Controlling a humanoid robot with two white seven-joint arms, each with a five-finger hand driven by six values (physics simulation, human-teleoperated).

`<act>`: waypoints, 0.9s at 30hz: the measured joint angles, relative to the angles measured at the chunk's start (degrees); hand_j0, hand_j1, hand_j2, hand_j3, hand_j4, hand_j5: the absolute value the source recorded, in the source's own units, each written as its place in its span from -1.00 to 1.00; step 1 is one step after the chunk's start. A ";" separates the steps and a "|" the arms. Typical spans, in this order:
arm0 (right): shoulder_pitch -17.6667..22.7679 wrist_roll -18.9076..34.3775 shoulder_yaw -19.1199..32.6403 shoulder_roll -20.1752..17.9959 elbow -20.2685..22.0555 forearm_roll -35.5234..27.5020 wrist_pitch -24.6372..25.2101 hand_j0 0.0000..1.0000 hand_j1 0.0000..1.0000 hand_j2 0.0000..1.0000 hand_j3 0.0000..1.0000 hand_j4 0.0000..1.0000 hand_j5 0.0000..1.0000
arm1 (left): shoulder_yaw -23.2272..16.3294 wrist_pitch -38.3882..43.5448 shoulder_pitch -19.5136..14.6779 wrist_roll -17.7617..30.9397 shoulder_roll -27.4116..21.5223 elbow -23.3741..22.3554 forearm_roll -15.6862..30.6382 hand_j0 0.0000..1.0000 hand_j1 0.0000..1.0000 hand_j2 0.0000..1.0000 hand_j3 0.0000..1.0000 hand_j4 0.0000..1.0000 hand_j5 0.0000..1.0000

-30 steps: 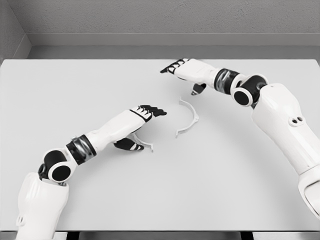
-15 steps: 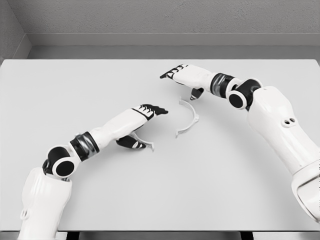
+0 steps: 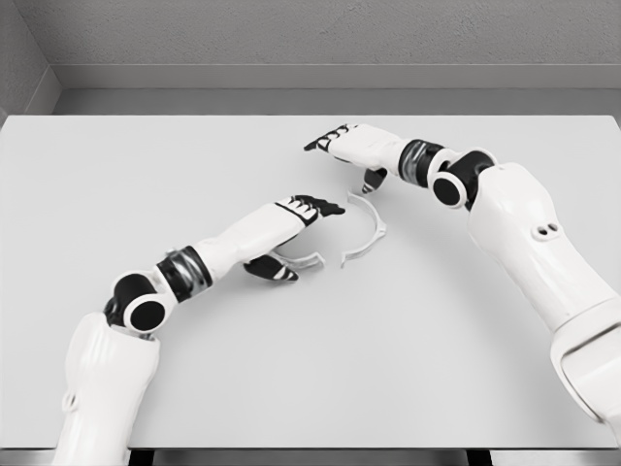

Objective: Assemble PVC drainage pipe clamps

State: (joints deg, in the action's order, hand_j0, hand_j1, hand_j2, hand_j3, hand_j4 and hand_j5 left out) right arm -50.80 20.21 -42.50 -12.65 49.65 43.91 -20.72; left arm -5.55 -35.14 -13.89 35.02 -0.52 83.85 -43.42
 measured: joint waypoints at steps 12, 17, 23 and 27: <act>-0.09 -0.06 -0.03 0.85 -0.35 0.29 0.06 1.00 1.00 1.00 1.00 1.00 1.00 | 2.97 -0.04 6.33 0.01 -4.03 8.59 2.95 1.00 1.00 1.00 1.00 1.00 1.00; -0.18 -0.06 -0.03 1.21 -0.36 0.30 0.03 1.00 1.00 1.00 1.00 1.00 1.00 | 7.63 -0.01 6.15 0.01 -8.82 10.22 6.00 1.00 1.00 1.00 1.00 1.00 1.00; -0.18 -0.06 -0.05 1.37 -0.36 0.30 0.08 1.00 1.00 1.00 1.00 1.00 1.00 | 11.05 0.02 2.73 0.00 -10.71 7.09 6.17 1.00 1.00 1.00 1.00 1.00 1.00; -0.18 -0.06 -0.05 1.40 -0.36 0.30 0.06 1.00 1.00 1.00 1.00 1.00 1.00 | 11.30 0.01 1.23 0.01 -10.72 3.65 6.04 1.00 1.00 1.00 1.00 1.00 1.00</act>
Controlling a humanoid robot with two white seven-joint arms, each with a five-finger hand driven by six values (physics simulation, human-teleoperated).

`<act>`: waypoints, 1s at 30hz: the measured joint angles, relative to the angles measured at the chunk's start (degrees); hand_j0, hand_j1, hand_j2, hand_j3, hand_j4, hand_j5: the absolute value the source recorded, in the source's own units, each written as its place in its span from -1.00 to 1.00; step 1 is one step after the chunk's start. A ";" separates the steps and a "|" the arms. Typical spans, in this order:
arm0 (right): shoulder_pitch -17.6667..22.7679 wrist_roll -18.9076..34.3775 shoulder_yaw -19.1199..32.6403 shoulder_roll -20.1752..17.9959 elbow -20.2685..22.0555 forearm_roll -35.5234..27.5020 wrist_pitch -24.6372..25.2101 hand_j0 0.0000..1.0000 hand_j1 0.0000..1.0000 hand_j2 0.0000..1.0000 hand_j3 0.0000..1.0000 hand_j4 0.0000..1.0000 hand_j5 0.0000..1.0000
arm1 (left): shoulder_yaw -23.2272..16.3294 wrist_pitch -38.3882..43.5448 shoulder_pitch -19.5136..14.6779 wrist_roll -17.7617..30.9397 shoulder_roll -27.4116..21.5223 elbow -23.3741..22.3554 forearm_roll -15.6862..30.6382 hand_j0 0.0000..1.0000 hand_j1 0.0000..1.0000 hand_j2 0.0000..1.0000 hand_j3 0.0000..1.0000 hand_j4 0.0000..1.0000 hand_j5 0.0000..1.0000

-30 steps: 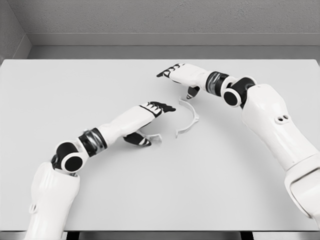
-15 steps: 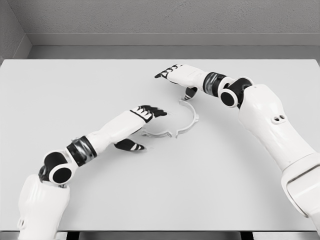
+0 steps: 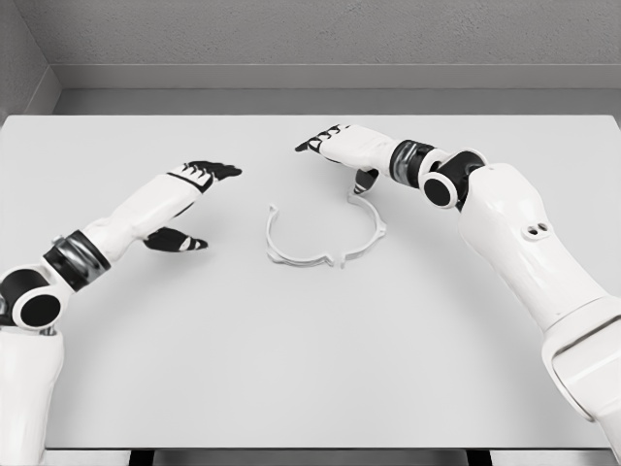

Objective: Assemble PVC drainage pipe clamps

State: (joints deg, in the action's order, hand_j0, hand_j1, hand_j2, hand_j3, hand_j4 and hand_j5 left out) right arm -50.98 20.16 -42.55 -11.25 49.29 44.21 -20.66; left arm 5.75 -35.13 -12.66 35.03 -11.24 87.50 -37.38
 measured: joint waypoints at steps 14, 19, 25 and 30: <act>-0.09 -0.02 0.05 0.76 0.22 -0.19 -0.02 1.00 1.00 1.00 1.00 1.00 1.00 | -2.08 -0.02 -1.67 0.01 2.68 -5.16 -0.01 1.00 1.00 1.00 1.00 1.00 1.00; 0.00 -0.02 0.03 0.99 0.41 -0.14 -0.04 1.00 1.00 1.00 1.00 1.00 1.00 | -3.43 -0.02 -1.41 0.01 3.26 -5.22 -0.01 1.00 1.00 1.00 1.00 1.00 1.00; -0.09 0.00 0.00 1.22 0.58 -0.11 -0.13 1.00 1.00 1.00 1.00 1.00 1.00 | -4.72 -0.02 -1.23 0.00 3.88 -5.18 -0.01 1.00 1.00 1.00 1.00 1.00 1.00; 0.00 0.00 -0.01 1.52 0.66 -0.14 -0.14 1.00 1.00 1.00 1.00 1.00 1.00 | -5.82 -0.01 -1.67 0.00 4.30 -5.72 0.02 1.00 1.00 1.00 1.00 1.00 1.00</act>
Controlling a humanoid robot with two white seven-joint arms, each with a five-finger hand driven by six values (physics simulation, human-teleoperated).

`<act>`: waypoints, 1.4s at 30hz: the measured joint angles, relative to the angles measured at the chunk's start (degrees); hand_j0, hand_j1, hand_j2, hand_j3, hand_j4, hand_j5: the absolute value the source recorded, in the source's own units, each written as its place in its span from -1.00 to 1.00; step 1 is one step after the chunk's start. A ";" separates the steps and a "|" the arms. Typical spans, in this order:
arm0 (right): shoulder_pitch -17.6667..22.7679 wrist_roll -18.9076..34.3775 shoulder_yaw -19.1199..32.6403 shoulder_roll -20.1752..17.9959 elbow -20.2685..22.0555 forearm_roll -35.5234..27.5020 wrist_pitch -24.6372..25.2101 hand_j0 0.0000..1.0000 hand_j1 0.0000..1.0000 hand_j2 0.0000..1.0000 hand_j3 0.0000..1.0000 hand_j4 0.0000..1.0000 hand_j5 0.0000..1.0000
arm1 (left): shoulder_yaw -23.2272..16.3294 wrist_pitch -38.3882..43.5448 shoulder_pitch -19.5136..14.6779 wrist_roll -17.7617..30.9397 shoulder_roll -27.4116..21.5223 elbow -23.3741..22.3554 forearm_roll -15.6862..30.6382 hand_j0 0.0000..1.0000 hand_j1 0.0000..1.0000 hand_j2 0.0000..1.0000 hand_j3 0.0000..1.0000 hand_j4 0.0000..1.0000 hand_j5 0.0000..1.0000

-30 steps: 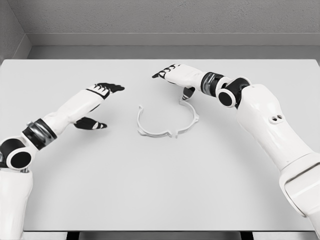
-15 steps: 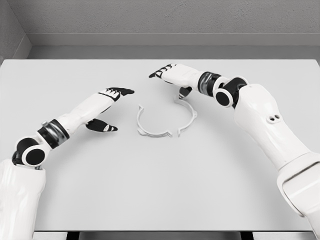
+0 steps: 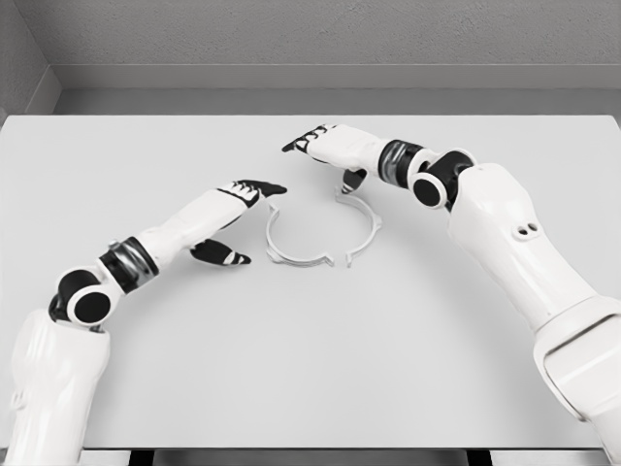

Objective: Assemble PVC drainage pipe clamps

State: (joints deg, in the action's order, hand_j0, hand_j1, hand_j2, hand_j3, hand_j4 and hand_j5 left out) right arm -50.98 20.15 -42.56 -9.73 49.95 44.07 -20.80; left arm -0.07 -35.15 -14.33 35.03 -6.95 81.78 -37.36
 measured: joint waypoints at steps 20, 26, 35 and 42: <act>0.00 -0.16 -0.02 0.79 0.11 -0.23 -0.13 1.00 1.00 1.00 1.00 1.00 1.00 | 0.13 7.89 -3.60 0.00 0.00 -4.62 0.10 1.00 1.00 1.00 1.00 1.00 1.00; -0.88 -0.12 0.04 0.51 0.07 -0.22 -0.26 1.00 1.00 1.00 1.00 1.00 1.00 | 0.26 9.82 -4.39 0.00 0.06 -4.95 0.20 1.00 1.00 1.00 1.00 1.00 1.00; -2.11 0.00 0.53 -2.68 -0.32 -0.09 -0.25 1.00 1.00 1.00 1.00 1.00 1.00 | 0.24 10.61 -9.14 -0.01 1.78 -10.01 0.35 1.00 1.00 1.00 1.00 1.00 1.00; -1.58 0.14 0.60 -8.00 3.55 -0.85 -0.44 1.00 1.00 1.00 1.00 1.00 1.00 | -0.17 10.70 -11.07 0.00 3.00 -14.09 0.15 1.00 1.00 1.00 1.00 1.00 1.00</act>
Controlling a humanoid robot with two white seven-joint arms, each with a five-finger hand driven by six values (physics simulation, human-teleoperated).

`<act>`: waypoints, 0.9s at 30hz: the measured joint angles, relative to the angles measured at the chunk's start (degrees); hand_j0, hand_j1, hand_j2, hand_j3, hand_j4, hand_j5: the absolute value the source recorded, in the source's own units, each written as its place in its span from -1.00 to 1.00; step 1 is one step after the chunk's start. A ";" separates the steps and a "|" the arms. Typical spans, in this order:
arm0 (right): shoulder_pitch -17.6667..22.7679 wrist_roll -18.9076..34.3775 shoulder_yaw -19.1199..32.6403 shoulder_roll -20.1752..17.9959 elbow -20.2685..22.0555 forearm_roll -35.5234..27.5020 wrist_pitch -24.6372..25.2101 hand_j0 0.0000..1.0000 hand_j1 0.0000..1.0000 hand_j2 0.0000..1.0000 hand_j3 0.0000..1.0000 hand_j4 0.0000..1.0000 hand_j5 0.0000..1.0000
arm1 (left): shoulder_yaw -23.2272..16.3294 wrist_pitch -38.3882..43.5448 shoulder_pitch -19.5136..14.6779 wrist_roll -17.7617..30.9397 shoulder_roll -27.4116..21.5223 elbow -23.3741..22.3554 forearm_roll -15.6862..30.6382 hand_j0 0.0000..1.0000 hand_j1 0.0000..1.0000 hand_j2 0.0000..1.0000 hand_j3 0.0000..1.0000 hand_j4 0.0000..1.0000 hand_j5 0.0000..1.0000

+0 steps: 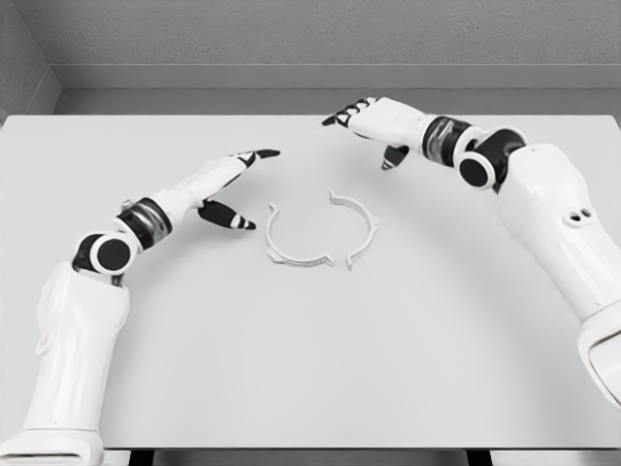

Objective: Assemble PVC drainage pipe clamps

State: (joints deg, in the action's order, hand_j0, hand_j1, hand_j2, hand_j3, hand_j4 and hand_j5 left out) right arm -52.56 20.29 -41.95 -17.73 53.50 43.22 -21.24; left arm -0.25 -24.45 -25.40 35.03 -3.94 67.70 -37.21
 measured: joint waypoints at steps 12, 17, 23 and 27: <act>5.01 0.37 -0.49 -7.93 9.36 -1.15 -0.11 1.00 1.00 1.00 1.00 1.00 1.00 | -0.71 -0.01 -1.67 0.00 1.18 -3.91 -0.19 1.00 1.00 1.00 1.00 1.00 1.00; 6.33 0.51 -0.40 -9.84 13.43 -1.38 -0.09 1.00 1.00 1.00 1.00 1.00 1.00 | -1.04 -0.07 -1.67 0.00 1.76 -3.99 -0.22 1.00 1.00 1.00 1.00 1.00 1.00; 6.94 0.49 -0.05 -11.90 15.86 -1.46 0.01 1.00 1.00 1.00 1.00 1.00 1.00 | -1.11 -0.08 -2.11 0.00 2.45 -4.07 -0.21 1.00 1.00 1.00 1.00 1.00 1.00; 6.94 0.37 0.03 -12.49 16.31 -1.48 0.05 1.00 1.00 1.00 1.00 1.00 1.00 | -1.01 -0.08 -2.28 0.00 2.55 -4.04 -0.16 1.00 1.00 1.00 1.00 1.00 1.00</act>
State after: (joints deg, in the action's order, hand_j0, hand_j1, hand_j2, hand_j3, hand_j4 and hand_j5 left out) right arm -45.62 20.66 -41.92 -30.22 69.81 41.74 -21.19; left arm -1.26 -24.53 -27.68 35.03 -1.39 63.66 -37.38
